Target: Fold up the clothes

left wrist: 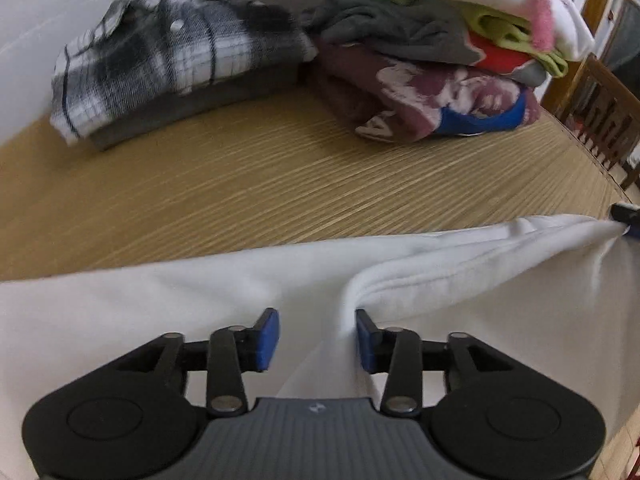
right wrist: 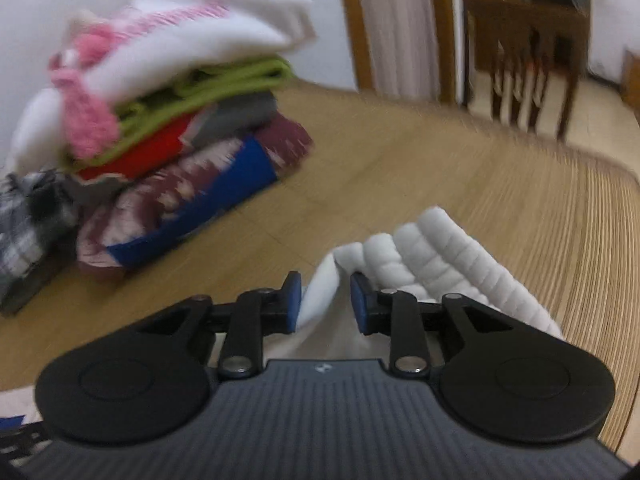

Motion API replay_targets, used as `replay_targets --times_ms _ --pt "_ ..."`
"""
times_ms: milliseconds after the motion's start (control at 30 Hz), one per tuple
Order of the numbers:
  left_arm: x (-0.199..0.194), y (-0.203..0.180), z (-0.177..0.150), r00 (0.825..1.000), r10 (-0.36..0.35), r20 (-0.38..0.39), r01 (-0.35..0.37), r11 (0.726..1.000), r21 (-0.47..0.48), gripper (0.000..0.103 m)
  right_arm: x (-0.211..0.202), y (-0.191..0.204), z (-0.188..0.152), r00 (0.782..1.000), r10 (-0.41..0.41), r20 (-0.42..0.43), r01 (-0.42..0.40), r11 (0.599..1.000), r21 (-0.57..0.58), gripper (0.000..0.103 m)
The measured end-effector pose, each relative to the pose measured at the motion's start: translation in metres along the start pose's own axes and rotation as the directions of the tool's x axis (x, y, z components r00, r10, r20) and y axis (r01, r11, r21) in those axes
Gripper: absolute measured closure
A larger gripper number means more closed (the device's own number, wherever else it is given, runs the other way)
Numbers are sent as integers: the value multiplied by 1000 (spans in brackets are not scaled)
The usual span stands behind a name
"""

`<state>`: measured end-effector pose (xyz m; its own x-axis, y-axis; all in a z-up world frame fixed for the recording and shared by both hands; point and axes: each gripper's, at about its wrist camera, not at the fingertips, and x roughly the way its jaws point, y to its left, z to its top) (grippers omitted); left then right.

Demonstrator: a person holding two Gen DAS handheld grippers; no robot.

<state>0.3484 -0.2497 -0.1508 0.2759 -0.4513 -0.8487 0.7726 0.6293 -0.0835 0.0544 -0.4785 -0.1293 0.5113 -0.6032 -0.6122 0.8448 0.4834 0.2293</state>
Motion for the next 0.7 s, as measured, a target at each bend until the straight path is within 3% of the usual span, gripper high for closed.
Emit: replay_targets --times_ms 67,167,233,300,367,433,500,567,700 --pt "1 8 -1 1000 -16 14 16 1000 -20 42 -26 -1 1 995 70 70 -69 997 -16 66" --pt "9 17 0 1000 -30 1 30 998 -53 34 -55 0 -10 984 134 117 -134 991 -12 34" --pt "17 19 -2 1000 -14 -14 14 998 -63 27 -39 4 -24 986 164 -15 -165 985 -52 34" --pt "18 14 -2 1000 9 -3 -9 999 -33 27 -8 12 -43 987 72 -144 -97 981 -170 34" --pt "5 9 -5 1000 28 10 -28 1000 -11 28 5 29 -59 993 -10 -117 -34 931 -363 33" --pt "-14 6 -10 999 41 27 -41 999 -3 29 -2 41 -60 995 -36 -96 -8 908 -419 33" --pt "-41 7 -21 997 62 52 -61 998 -20 28 -21 34 -52 993 70 -93 -98 936 -338 34" --pt "-73 10 -37 994 78 77 -73 995 -61 25 -47 17 -48 974 212 -75 -224 947 -232 34" --pt "-135 9 -78 987 120 109 -106 986 -128 21 -93 5 -62 908 413 -77 -420 893 -162 34"
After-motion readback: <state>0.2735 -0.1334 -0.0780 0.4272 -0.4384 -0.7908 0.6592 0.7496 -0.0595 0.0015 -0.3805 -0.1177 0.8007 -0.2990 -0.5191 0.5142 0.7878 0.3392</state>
